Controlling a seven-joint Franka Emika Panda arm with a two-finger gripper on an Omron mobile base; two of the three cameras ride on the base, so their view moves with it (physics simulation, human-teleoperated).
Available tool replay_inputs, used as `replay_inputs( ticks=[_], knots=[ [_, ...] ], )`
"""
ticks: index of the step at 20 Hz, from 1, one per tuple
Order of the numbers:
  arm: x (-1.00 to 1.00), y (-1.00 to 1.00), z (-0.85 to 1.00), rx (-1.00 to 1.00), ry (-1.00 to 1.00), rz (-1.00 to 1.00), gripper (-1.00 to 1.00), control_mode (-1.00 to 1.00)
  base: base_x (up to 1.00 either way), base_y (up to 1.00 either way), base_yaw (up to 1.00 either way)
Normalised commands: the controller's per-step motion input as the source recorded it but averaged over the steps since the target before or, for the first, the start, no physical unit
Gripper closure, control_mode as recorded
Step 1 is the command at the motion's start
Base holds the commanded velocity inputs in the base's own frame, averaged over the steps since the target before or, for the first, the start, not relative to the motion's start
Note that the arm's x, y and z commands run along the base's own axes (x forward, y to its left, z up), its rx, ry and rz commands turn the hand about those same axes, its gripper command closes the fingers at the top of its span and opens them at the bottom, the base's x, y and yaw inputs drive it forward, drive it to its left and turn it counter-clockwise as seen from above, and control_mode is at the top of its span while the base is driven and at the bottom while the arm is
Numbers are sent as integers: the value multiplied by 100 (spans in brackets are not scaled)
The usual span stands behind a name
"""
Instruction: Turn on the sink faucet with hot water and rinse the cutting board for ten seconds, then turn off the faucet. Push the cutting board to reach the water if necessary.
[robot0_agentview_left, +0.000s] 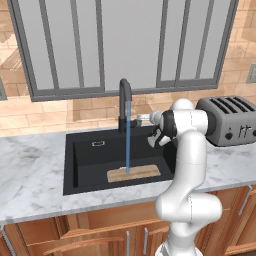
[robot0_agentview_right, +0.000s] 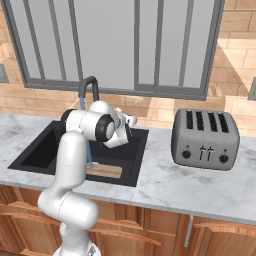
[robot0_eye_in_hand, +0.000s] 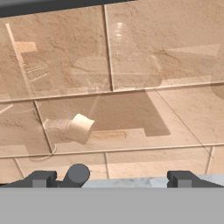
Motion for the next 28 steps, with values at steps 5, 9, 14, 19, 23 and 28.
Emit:
replay_inputs(
  ticks=[5, 9, 14, 19, 23, 28],
  knots=[
    [0, 0, 0, 0, 0, 0, -100, -100, 0, 0, 0],
    [0, 0, 0, 0, 0, 0, -100, -100, 0, 0, 0],
    [0, 0, 0, 0, 0, 0, -100, -100, 0, 0, 0],
    [0, 0, 0, 0, 0, 0, -100, -100, 0, 0, 0],
    [0, 0, 0, 0, 0, 0, -100, -100, 0, 0, 0],
    [0, 0, 0, 0, 0, 0, -100, -100, 0, 0, 0]
  ],
)
